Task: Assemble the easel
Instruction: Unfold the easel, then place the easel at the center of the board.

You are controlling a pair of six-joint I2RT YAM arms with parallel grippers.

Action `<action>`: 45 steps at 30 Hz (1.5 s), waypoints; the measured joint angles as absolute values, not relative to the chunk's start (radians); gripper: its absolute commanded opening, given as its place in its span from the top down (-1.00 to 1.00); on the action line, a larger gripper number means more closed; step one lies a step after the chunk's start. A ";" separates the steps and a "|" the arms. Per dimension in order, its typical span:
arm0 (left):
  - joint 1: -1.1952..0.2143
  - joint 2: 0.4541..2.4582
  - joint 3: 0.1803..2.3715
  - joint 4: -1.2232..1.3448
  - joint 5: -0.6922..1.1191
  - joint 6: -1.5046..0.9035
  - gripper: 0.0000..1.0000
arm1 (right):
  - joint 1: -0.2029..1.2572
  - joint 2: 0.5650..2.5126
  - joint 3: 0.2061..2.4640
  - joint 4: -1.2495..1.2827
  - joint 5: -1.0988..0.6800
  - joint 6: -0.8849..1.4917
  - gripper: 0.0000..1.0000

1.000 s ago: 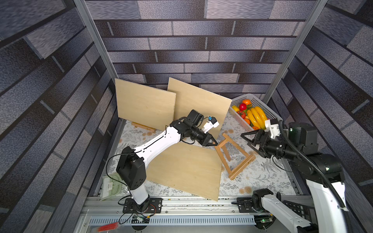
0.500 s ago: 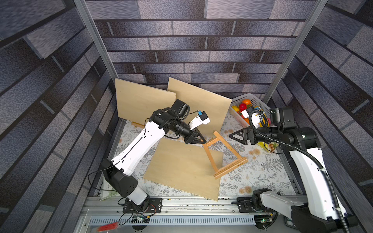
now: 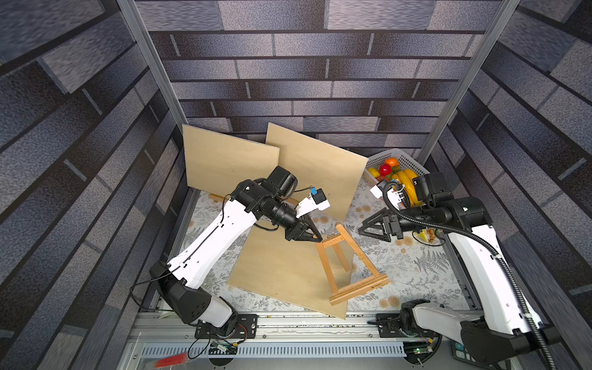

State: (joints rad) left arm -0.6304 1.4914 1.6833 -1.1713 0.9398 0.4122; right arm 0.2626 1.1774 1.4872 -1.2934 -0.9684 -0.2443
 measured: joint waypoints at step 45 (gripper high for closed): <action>-0.299 1.060 1.203 -0.480 0.640 -0.219 -1.00 | 0.392 0.731 0.936 -0.682 -0.295 0.098 1.00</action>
